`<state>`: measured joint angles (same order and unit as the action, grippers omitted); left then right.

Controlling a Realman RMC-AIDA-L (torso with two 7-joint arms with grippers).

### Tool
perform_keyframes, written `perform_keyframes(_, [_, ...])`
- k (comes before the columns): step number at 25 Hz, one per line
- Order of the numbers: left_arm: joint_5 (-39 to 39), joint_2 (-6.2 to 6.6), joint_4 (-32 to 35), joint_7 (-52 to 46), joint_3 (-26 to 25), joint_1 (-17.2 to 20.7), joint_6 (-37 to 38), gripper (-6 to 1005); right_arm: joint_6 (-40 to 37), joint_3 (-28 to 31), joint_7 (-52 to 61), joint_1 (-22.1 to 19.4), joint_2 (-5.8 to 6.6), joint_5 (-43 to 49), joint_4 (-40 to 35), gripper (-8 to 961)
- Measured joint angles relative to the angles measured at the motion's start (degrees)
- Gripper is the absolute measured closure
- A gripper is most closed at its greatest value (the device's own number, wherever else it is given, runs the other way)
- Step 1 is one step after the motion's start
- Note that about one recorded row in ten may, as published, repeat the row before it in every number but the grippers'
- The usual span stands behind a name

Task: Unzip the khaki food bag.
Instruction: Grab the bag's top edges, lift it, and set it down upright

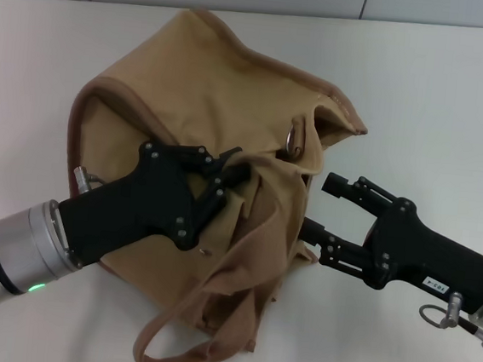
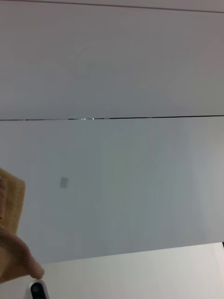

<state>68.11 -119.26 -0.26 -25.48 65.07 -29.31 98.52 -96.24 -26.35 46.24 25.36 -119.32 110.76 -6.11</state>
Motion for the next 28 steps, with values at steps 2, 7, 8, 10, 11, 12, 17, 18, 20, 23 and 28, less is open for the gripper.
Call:
perform_keyframes(2, [-0.03, 0.0, 0.0, 0.0, -0.02, 0.21, -0.04, 940, -0.22, -0.05, -1.07, -0.02, 0.0, 0.03, -0.64, 134])
perform_keyframes(7, [-0.17, -0.01, 0.06, 0.0, -0.03, 0.47, -0.07, 941, -0.35, -0.11, -3.11, 0.06, -0.04, 0.05, -1.52, 143])
perform_keyframes(8, [-0.17, -0.01, 0.07, 0.0, -0.03, 0.49, -0.07, 941, -0.41, -0.13, -3.94, 0.07, -0.08, 0.05, -1.39, 152])
perform_keyframes(10, [-0.16, -0.01, 0.08, 0.0, -0.03, 0.53, -0.04, 941, -0.47, -0.18, -4.86, 0.16, -0.14, 0.05, -1.22, 169])
perform_keyframes(11, [-0.15, -0.01, 0.09, 0.0, -0.03, 0.54, 0.01, 941, -0.48, -0.22, -4.92, 0.25, -0.18, 0.05, -1.18, 178])
perform_keyframes(12, [-0.15, -0.01, 0.09, 0.0, -0.03, 0.55, 0.05, 941, -0.49, -0.26, -4.92, 0.35, -0.22, 0.05, -1.17, 186])
perform_keyframes(17, [-0.03, -0.01, 0.09, 0.0, -0.03, 0.45, 0.25, 941, -0.44, -0.45, -5.05, 1.24, -0.3, 0.04, -0.11, 367])
perform_keyframes(18, [0.01, -0.01, 0.09, 0.0, -0.03, 0.42, 0.26, 941, -0.25, -0.49, -5.64, 1.57, -0.3, 0.03, 0.44, 396])
perform_keyframes(20, [0.01, 0.0, 0.09, 0.0, -0.03, 0.38, 0.27, 941, -0.15, -0.5, -6.08, 1.76, -0.3, 0.03, 0.81, 453])
perform_keyframes(23, [0.07, 0.0, 0.09, -0.01, -0.03, 0.33, 0.32, 940, 0.0, -0.54, -6.5, 2.14, -0.3, 0.0, 1.28, 518])
perform_keyframes(28, [0.1, -0.01, 0.09, -0.04, -0.03, 0.48, 0.55, 940, 0.08, -0.62, -6.52, 2.56, -0.3, -0.03, 1.45, 559])
